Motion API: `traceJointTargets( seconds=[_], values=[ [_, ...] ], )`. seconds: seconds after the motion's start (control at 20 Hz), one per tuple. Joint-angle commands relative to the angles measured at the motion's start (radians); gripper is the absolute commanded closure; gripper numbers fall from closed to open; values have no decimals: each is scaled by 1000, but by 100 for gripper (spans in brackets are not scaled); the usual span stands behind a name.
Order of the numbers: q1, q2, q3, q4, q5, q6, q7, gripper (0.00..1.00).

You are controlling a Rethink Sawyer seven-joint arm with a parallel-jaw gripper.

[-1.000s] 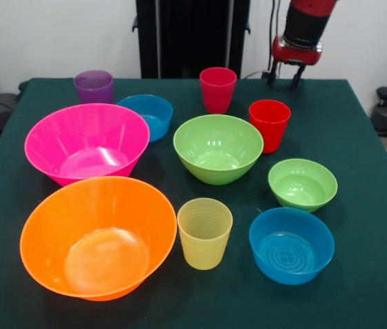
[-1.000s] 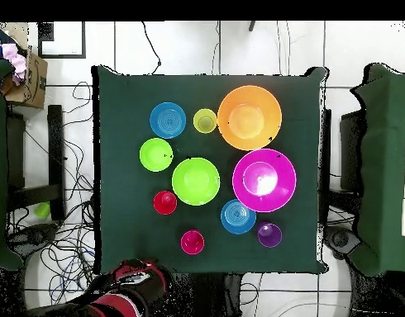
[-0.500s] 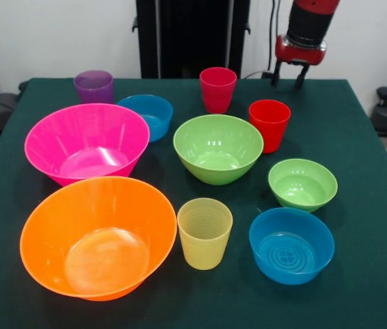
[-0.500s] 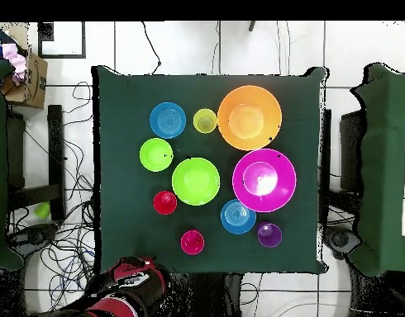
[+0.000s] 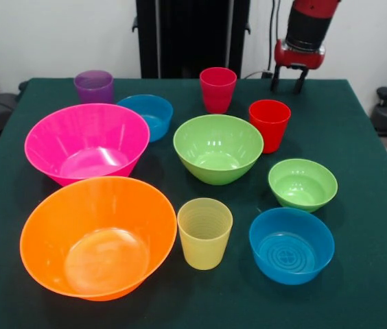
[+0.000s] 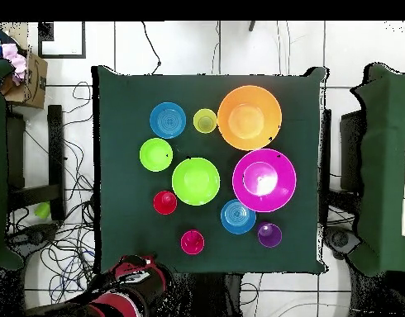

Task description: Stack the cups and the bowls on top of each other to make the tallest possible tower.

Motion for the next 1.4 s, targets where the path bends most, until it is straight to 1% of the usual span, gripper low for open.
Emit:
traceJointTargets(
  seconds=[0.05, 0.25, 0.7, 0.85, 1.0, 1.05, 1.15, 1.3, 1.4],
  values=[
    [8, 116, 58, -150, 74, -136, 208, 0],
    [12, 138, 55, -158, 79, -159, 212, 0],
    [22, 147, 33, -153, 82, -177, 217, 0],
    [29, 75, 31, -109, 86, -108, 211, 0],
    [11, -58, 54, -25, 66, -8, 206, 0],
    [18, -121, 52, 11, 66, 48, 200, 0],
    [45, -186, 34, 53, 67, 103, 190, 0],
    [65, -239, 29, 121, 49, 120, 191, 0],
    [92, -291, 30, 191, 51, 144, 210, 0]
  ],
)
